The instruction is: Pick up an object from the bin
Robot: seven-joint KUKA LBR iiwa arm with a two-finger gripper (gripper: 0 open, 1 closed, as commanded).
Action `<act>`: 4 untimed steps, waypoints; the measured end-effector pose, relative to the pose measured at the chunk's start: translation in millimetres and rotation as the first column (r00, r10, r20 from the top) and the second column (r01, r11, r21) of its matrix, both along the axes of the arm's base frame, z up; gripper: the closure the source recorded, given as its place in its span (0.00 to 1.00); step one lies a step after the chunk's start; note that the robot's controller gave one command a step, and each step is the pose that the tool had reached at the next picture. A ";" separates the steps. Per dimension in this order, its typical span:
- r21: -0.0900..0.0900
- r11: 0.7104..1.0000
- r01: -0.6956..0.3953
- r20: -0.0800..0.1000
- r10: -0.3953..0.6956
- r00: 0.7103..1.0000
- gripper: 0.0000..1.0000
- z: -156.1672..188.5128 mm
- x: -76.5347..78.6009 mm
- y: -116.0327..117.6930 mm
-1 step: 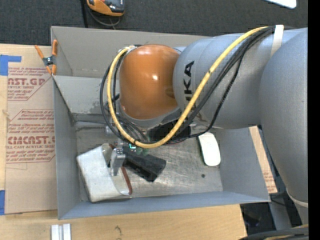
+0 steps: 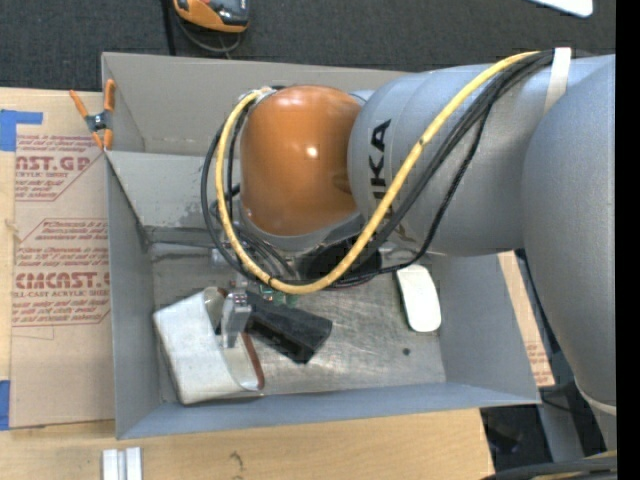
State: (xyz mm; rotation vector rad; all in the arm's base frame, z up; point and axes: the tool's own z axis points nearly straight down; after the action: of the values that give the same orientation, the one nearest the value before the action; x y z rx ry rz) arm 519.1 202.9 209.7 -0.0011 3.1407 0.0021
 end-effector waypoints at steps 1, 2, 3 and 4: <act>0.002 1.000 0.010 0.005 -0.010 1.000 0.00 -53.6 4.1 -26.2; 0.001 1.000 0.019 0.007 -0.019 1.000 0.00 -121.0 6.6 -33.9; 0.007 0.999 -0.046 0.023 0.046 0.999 0.00 -142.3 13.6 -35.7; 0.004 0.854 -0.521 0.027 0.521 0.853 1.00 -133.3 -25.9 -58.5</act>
Offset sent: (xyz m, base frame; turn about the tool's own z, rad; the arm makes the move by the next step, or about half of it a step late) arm 0.0053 -0.0346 -0.1397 0.0206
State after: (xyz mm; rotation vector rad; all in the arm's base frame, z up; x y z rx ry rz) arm 493.2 144.4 76.5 -0.8442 3.0001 0.0200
